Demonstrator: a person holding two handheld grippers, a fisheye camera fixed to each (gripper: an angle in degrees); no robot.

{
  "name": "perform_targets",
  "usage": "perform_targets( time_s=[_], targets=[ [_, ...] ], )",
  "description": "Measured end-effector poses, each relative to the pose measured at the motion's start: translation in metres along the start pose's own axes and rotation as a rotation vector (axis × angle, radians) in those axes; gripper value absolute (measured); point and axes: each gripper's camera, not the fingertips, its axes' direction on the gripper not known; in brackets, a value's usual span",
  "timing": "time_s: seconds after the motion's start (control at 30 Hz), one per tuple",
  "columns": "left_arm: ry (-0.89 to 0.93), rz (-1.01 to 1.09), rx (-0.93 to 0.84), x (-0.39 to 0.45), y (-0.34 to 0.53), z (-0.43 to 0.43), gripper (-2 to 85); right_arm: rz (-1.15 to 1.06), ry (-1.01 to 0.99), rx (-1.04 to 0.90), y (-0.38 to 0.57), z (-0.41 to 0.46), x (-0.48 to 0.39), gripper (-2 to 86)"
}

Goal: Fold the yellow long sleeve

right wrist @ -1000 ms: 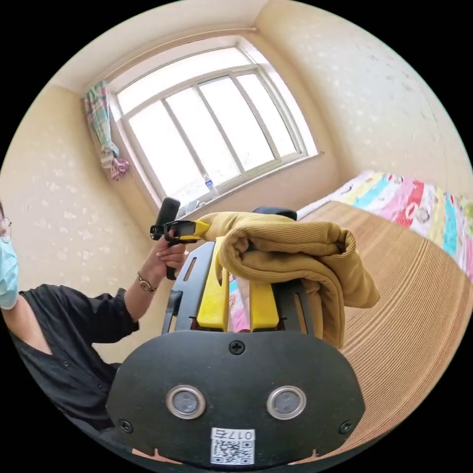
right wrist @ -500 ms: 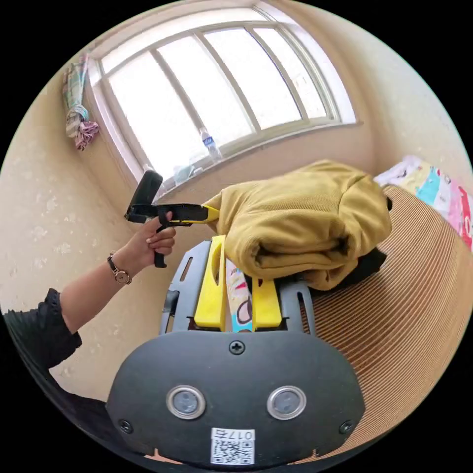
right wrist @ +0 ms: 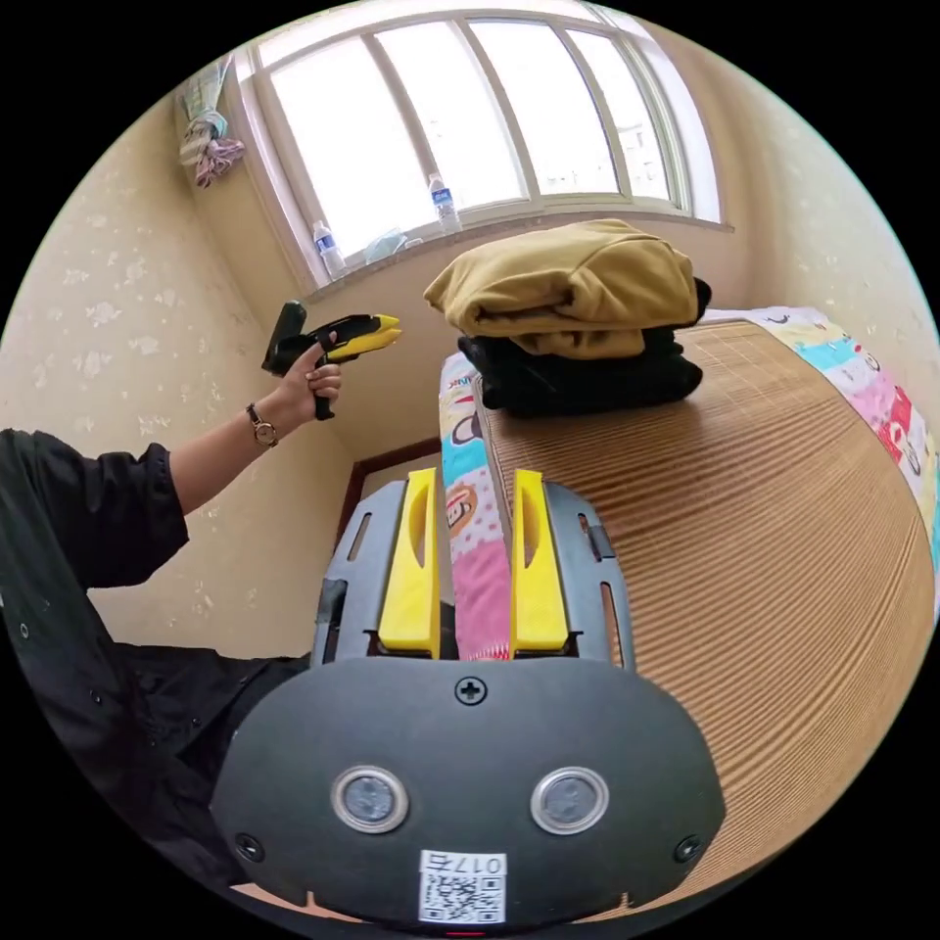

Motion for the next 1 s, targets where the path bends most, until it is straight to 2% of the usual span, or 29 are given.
perform_targets(
  time_s=[0.1, 0.23, 0.37, 0.47, 0.53, 0.6, 0.67, 0.73, 0.77, 0.83, 0.9, 1.0],
  targets=[
    [-0.111, 0.111, -0.063, 0.047, 0.065, 0.006, 7.7, 0.128, 0.079, -0.049, 0.066, -0.044, 0.017, 7.8],
    [-0.252, 0.258, -0.093, 0.119, 0.160, 0.026, 5.6, 0.391, 0.318, -0.098, 0.171, -0.124, 0.035, 4.8],
    [-0.165, 0.375, -0.158, 0.191, 0.207, 0.059, 4.1, 0.672, 0.693, -0.102, 0.260, -0.216, 0.022, 4.1],
    [0.027, 0.406, -0.222, 0.252, 0.218, 0.095, 4.6, 0.825, 0.826, -0.051, 0.302, -0.265, 0.003, 4.6],
    [0.160, 0.469, -0.307, 0.305, 0.216, 0.135, 5.4, 0.893, 0.827, -0.003, 0.318, -0.279, -0.003, 5.6],
    [0.192, 0.536, -0.389, 0.348, 0.213, 0.175, 8.0, 0.943, 0.782, 0.052, 0.324, -0.281, 0.000, 8.1],
    [0.186, 0.568, -0.492, 0.386, 0.210, 0.222, 12.2, 0.985, 0.716, 0.070, 0.313, -0.268, 0.018, 17.4],
    [0.176, 0.555, -0.563, 0.431, 0.206, 0.279, 16.6, 0.998, 0.694, 0.061, 0.294, -0.252, 0.036, 21.6],
    [0.156, 0.557, -0.550, 0.442, 0.206, 0.291, 17.2, 0.995, 0.686, 0.070, 0.278, -0.242, 0.049, 23.0],
    [-0.019, 0.578, -0.513, 0.481, 0.209, 0.341, 19.7, 0.998, 0.677, 0.077, 0.253, -0.224, 0.071, 24.3],
    [-0.118, 0.564, -0.524, 0.501, 0.213, 0.380, 21.7, 1.011, 0.655, 0.092, 0.228, -0.209, 0.092, 24.9],
    [-0.213, 0.496, -0.540, 0.517, 0.219, 0.432, 23.5, 1.015, 0.724, 0.042, 0.191, -0.180, 0.122, 25.0]
  ],
)
